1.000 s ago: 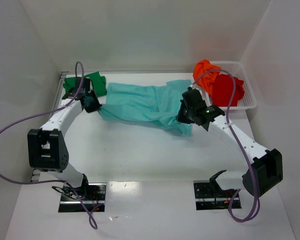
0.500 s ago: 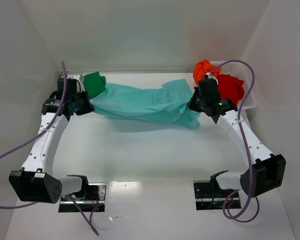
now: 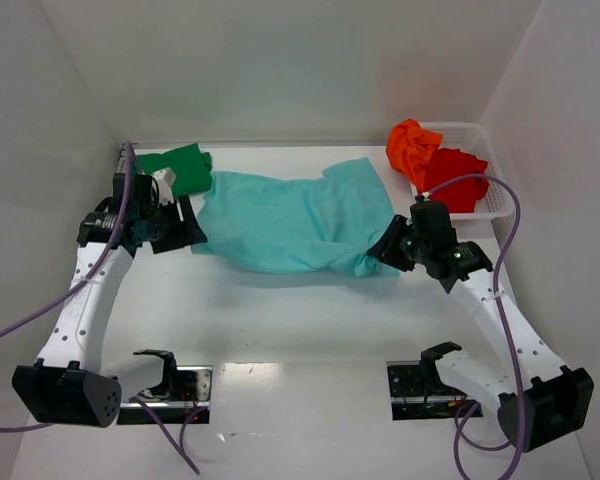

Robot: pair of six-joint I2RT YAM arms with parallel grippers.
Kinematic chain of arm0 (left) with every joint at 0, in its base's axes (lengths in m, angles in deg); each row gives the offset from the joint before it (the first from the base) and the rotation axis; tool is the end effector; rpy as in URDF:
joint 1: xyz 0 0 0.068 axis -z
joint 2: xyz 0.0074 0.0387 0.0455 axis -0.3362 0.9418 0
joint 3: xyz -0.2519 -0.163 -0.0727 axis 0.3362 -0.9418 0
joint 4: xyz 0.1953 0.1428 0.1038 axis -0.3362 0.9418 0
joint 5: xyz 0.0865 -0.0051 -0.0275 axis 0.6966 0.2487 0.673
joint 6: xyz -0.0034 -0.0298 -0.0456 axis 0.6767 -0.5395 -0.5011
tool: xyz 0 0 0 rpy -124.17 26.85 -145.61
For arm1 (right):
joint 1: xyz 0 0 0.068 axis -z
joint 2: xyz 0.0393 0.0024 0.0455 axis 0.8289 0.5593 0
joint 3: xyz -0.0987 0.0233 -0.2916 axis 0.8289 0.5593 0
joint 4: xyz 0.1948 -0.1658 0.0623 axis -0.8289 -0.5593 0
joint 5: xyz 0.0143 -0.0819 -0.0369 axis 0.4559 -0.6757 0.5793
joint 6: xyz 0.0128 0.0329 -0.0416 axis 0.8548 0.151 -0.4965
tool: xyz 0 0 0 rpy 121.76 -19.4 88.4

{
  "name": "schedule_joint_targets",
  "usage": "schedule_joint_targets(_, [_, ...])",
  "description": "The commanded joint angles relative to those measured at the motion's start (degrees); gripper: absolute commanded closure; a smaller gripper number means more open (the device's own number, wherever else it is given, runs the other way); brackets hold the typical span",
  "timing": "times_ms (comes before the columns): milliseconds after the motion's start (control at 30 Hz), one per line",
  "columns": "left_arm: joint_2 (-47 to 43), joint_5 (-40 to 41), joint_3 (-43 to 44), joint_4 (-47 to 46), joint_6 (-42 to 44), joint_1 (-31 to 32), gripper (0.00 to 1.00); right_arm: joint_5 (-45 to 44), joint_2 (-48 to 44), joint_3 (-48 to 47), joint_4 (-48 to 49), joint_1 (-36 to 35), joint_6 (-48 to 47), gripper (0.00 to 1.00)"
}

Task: Fold and stack the t-shirts
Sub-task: Flatten out the tshirt

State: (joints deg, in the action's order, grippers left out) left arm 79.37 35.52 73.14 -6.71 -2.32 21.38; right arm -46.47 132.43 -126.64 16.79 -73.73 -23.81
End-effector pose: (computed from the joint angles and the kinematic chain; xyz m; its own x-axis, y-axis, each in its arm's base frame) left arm 0.2108 -0.0138 0.3845 -0.7437 -0.3428 -0.5739 -0.1171 0.9120 -0.3930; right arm 0.1764 0.0604 0.3262 -0.7429 0.4412 -0.5034 0.1420 0.8388 0.5257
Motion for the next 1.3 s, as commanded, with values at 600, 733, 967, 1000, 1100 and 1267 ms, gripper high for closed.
schedule_joint_targets(600, [14.5,8.9,7.7,-17.3,-3.8,1.3,0.04,-7.3,22.6,-19.1,9.8,0.1,-8.8,0.00])
schedule_joint_targets(733, [23.1,9.8,10.5,-24.1,-3.8,-0.3,0.04,-12.5,31.8,-24.1,12.0,0.1,-10.9,0.00])
schedule_joint_targets(967, [39.2,10.7,17.7,-29.6,-2.1,-1.6,0.07,-13.7,44.4,-33.1,15.8,3.9,-12.1,0.00])
schedule_joint_targets(1000, [40.8,10.7,18.7,-30.1,-2.1,-1.6,0.07,-13.7,46.0,-34.5,15.8,4.5,-12.8,0.00])
schedule_joint_targets(1100, [46.7,10.7,21.6,-30.1,-1.6,-1.6,0.07,-15.6,51.8,-39.8,14.5,4.6,-14.4,0.00])
schedule_joint_targets(1267, [52.9,8.3,26.5,-31.8,-2.6,-2.2,0.08,-16.2,58.2,-45.1,14.5,5.6,-15.6,0.00])
